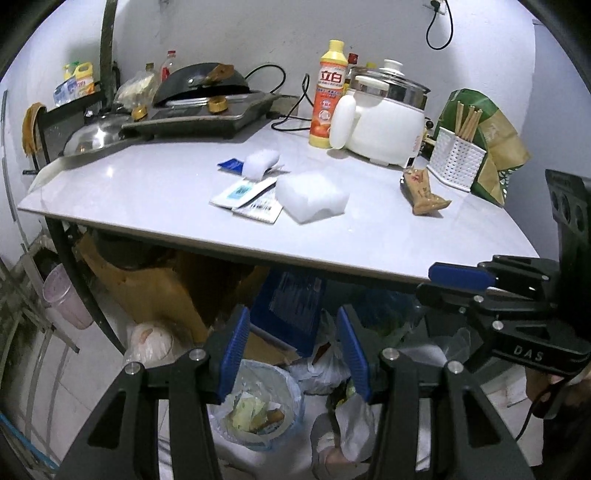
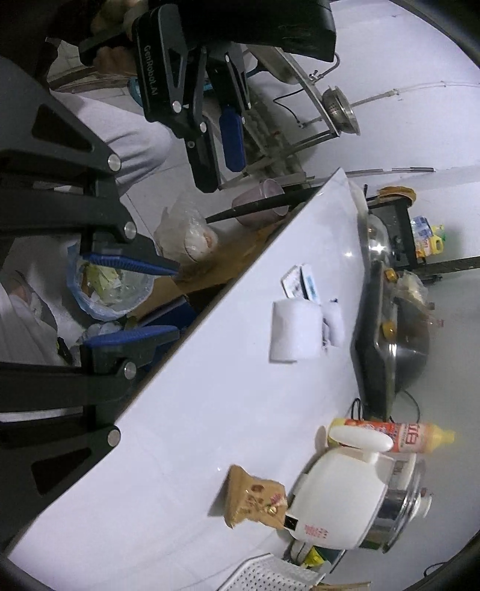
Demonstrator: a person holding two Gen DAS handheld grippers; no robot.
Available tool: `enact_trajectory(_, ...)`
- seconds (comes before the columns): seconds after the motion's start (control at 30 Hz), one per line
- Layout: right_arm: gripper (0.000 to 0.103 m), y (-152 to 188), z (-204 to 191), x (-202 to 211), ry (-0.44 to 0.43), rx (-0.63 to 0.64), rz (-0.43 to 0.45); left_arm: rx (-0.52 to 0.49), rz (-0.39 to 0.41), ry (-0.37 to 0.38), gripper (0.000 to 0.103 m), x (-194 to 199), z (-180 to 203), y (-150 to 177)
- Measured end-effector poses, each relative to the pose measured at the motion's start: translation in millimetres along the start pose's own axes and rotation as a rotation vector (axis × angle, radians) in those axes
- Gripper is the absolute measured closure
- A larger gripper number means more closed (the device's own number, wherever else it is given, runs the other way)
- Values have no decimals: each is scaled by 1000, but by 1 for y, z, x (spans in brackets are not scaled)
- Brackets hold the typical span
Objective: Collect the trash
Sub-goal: 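Move the left gripper to the white foam block while the right approaches the brown snack packet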
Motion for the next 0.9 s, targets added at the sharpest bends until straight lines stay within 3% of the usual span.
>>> enact_trajectory(0.47, 77, -26, 42, 18, 14, -52, 54, -54, -2, -12, 53, -15, 21, -38)
enact_trajectory(0.63, 77, -38, 63, 19, 26, -73, 68, -49, 5, -17, 42, -25, 24, -50)
enact_trajectory(0.9, 69, -56, 98, 15, 50, -116, 83, -52, -6, -15, 39, -49, 28, -72)
Point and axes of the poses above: each gripper's, at about its wrist camera, not at the fingertips, and x roughly against the way its jaws point, z to its right, y to its underside, the point moved 3 cm from there along -x, roughly the way its jaws point, and after that the axes turned 14 degrees about -x, right-handed, at the moved point
